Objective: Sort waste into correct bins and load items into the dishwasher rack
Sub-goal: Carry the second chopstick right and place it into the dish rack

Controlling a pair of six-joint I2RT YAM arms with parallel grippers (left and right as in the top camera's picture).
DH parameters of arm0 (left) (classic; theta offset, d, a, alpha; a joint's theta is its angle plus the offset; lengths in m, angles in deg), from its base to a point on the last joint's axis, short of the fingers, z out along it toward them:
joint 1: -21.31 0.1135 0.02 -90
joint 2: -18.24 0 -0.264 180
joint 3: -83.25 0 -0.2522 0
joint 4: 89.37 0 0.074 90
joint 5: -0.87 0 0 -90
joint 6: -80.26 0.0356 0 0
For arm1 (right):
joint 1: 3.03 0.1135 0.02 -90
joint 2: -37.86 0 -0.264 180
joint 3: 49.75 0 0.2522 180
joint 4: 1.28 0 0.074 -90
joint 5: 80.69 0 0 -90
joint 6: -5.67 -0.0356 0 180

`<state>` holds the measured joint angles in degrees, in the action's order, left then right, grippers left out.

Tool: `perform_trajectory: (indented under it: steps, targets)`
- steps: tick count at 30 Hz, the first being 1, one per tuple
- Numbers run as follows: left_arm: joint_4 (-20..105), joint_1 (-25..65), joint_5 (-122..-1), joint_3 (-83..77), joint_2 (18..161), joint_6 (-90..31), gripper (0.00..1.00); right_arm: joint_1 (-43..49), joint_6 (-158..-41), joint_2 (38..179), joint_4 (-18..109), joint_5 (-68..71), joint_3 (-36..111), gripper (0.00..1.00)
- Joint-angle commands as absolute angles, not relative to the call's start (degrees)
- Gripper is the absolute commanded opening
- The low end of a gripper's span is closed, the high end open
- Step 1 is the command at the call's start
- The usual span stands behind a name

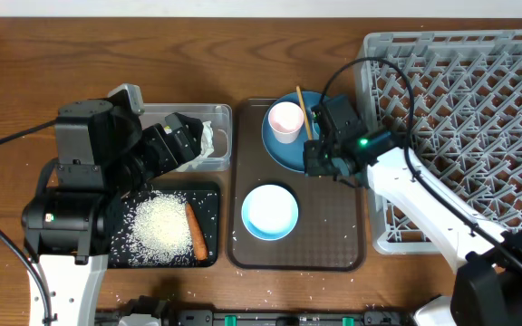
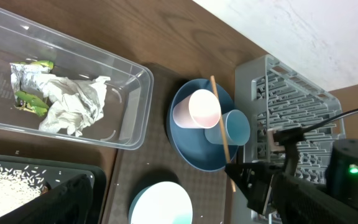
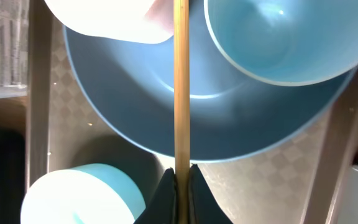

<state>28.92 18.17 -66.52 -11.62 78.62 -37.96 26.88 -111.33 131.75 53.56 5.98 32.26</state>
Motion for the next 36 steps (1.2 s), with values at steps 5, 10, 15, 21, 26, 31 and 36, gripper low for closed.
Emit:
perform_trajectory:
  steps: [5,10,15,21,26,31,36]
  targets:
    - [29.0,18.4,-65.8,-10.5,78.5,-37.2,0.94,26.7,-110.6,130.3,59.6,9.3,40.6,0.01]
    - [29.0,18.4,-65.8,-10.5,78.5,-37.2,0.94,23.4,-107.3,130.3,65.6,9.3,45.9,0.01]
    - [29.0,18.4,-65.8,-10.5,78.5,-37.2,0.94,17.2,-103.2,130.3,72.9,9.3,49.9,0.01]
    - [29.0,18.4,-65.8,-10.5,78.5,-37.2,0.94,8.7,-96.7,130.3,78.7,9.2,51.1,0.01]
    - [29.0,18.4,-65.8,-10.5,78.5,-37.2,0.94,3.6,-93.1,130.3,81.5,8.9,51.1,0.01]
    - [29.0,18.4,-65.8,-10.5,78.5,-37.2,0.94,2.2,-91.9,130.3,82.0,8.9,50.1,0.01]
    - [29.0,18.4,-65.8,-10.5,78.5,-37.2,0.94,2.2,-91.9,130.3,80.8,8.9,48.3,0.01]
